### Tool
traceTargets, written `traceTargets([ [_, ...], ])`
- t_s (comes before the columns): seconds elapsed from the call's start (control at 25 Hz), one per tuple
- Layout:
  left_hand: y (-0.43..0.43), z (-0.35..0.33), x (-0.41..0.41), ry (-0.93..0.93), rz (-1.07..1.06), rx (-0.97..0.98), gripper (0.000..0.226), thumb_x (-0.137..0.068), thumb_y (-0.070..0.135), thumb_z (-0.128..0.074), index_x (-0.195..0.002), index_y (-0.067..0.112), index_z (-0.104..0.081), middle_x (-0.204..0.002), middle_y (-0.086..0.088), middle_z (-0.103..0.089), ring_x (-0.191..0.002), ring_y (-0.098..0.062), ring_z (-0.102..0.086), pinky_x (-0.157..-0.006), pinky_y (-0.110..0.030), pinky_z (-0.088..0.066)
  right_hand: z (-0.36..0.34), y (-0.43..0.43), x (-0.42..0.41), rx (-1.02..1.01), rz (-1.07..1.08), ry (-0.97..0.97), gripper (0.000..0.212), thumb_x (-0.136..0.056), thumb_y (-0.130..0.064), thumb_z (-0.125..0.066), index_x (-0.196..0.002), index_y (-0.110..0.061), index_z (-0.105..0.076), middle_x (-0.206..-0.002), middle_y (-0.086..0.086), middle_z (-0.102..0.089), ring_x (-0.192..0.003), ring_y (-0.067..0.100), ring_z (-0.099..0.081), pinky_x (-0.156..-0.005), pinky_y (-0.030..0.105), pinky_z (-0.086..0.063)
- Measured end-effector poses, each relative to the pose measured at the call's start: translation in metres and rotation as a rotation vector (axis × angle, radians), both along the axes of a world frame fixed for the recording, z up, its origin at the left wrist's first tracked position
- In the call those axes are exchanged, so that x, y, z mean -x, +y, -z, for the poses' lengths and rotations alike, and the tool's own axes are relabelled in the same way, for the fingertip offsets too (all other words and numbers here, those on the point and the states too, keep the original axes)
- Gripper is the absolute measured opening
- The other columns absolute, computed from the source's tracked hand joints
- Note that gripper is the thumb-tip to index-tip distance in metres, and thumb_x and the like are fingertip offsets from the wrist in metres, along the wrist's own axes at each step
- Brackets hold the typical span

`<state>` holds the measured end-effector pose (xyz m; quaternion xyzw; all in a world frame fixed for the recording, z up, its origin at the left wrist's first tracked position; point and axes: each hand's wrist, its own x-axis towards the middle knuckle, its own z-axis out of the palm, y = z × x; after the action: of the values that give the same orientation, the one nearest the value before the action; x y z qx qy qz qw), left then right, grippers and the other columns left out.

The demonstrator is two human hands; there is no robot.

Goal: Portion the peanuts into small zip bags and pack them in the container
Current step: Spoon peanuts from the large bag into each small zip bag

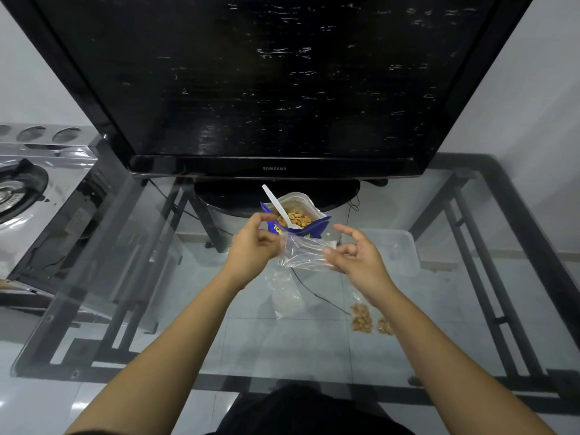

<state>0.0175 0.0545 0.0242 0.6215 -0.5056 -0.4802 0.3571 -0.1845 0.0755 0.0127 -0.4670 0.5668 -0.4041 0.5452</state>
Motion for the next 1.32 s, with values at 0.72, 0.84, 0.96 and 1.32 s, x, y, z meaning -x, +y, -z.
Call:
traceTargets([
  [0.72, -0.012, -0.024, 0.004, 0.028, -0.013, 0.090, 0.055, -0.078, 0.004, -0.070, -0.123, 0.021, -0.044, -0.075, -0.004, -0.074, -0.087, -0.015, -0.070, -0.095, -0.037, -0.050, -0.028, -0.014, -0.013, 0.458, -0.300, 0.761, 0.090, -0.072, -0.054, -0.069, -0.145, -0.024, -0.024, -0.152, -0.006, -0.026, -0.140, 0.010, -0.019, -0.109, 0.023, -0.018],
  [0.84, -0.014, -0.030, 0.009, 0.062, 0.013, 0.061, 0.056, -0.077, 0.001, -0.068, -0.122, 0.023, -0.043, -0.074, -0.001, -0.074, -0.086, -0.014, -0.070, -0.096, -0.038, -0.050, -0.029, -0.023, -0.022, 0.499, -0.336, 0.834, 0.093, -0.066, -0.060, -0.071, -0.142, -0.022, -0.032, -0.143, -0.005, -0.042, -0.132, 0.013, -0.035, -0.106, 0.024, -0.026],
  [0.96, -0.018, -0.032, 0.011, 0.108, 0.009, 0.020, 0.054, -0.077, -0.001, -0.067, -0.119, 0.025, -0.044, -0.077, -0.004, -0.074, -0.086, -0.018, -0.070, -0.096, -0.042, -0.050, -0.025, -0.028, -0.025, 0.544, -0.280, 0.809, 0.078, -0.068, -0.061, -0.069, -0.132, -0.022, -0.047, -0.124, -0.006, -0.057, -0.113, 0.013, -0.048, -0.096, 0.027, -0.040],
  [1.32, -0.039, -0.022, 0.010, 0.123, 0.042, 0.005, 0.048, -0.075, 0.002, -0.070, -0.108, 0.031, -0.049, -0.079, -0.008, -0.074, -0.086, -0.021, -0.070, -0.096, -0.046, -0.050, -0.010, -0.044, -0.024, 0.641, -0.187, 0.709, 0.056, -0.066, -0.044, -0.075, -0.113, -0.018, -0.060, -0.102, -0.003, -0.064, -0.095, 0.016, -0.057, -0.082, 0.029, -0.046],
])
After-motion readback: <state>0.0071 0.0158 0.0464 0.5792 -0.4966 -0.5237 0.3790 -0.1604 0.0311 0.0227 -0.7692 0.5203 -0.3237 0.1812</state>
